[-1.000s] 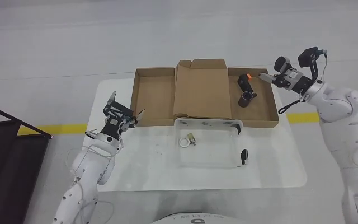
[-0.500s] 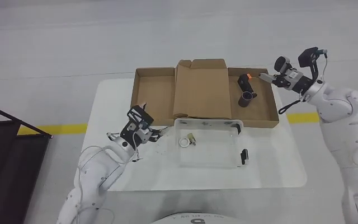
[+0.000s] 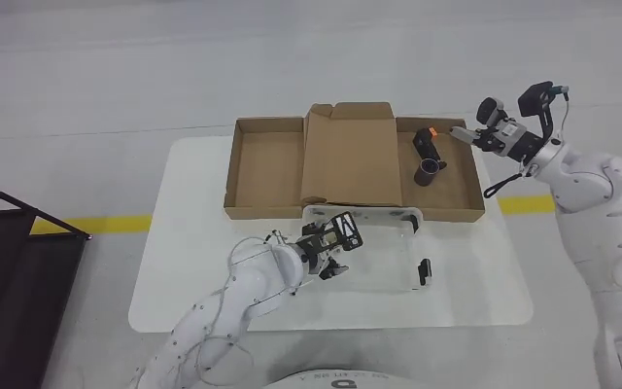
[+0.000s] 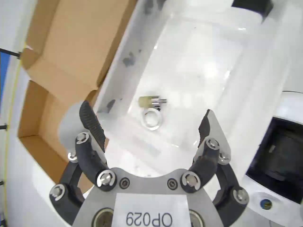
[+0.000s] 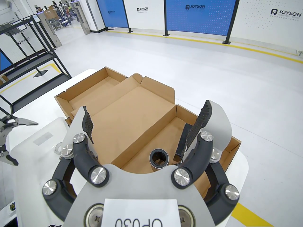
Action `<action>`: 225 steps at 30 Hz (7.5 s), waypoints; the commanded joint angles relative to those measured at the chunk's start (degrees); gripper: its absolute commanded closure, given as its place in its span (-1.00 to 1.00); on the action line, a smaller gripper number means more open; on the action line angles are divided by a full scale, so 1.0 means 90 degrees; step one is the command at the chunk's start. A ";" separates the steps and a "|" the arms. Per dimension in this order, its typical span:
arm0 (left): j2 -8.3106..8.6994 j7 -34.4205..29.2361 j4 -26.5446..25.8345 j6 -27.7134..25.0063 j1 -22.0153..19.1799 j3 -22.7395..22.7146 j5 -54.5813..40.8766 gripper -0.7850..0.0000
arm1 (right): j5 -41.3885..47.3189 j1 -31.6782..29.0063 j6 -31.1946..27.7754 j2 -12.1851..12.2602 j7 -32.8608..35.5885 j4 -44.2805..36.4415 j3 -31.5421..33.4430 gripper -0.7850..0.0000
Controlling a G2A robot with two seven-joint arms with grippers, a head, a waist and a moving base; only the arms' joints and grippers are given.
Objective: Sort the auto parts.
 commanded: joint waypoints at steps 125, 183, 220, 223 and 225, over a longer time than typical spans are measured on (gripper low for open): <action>-0.0210 0.2168 0.3282 0.0918 -0.1072 -0.1697 -0.0381 0.65 | 0.0000 -0.0001 -0.0002 0.0000 0.0000 -0.0001 0.0001 -1.00; -0.0028 0.2324 0.1077 -0.3194 -0.0993 0.0107 0.2178 -1.00 | 0.0000 -0.0001 -0.0002 0.0000 0.0000 -0.0001 0.0001 -1.00; -0.0500 0.0716 0.2684 -0.2522 -0.1999 0.1084 0.1833 -0.54 | 0.0000 -0.0001 -0.0002 0.0000 0.0000 -0.0001 0.0001 -1.00; -0.0515 0.0666 0.2719 -0.2503 -0.2005 0.1110 0.1857 -0.47 | 0.0000 -0.0001 -0.0002 0.0000 0.0000 -0.0001 0.0001 -1.00; -0.0526 0.0662 0.2741 -0.2504 -0.2004 0.1128 0.1844 -0.41 | 0.0000 -0.0001 -0.0002 0.0000 0.0000 -0.0001 0.0001 -1.00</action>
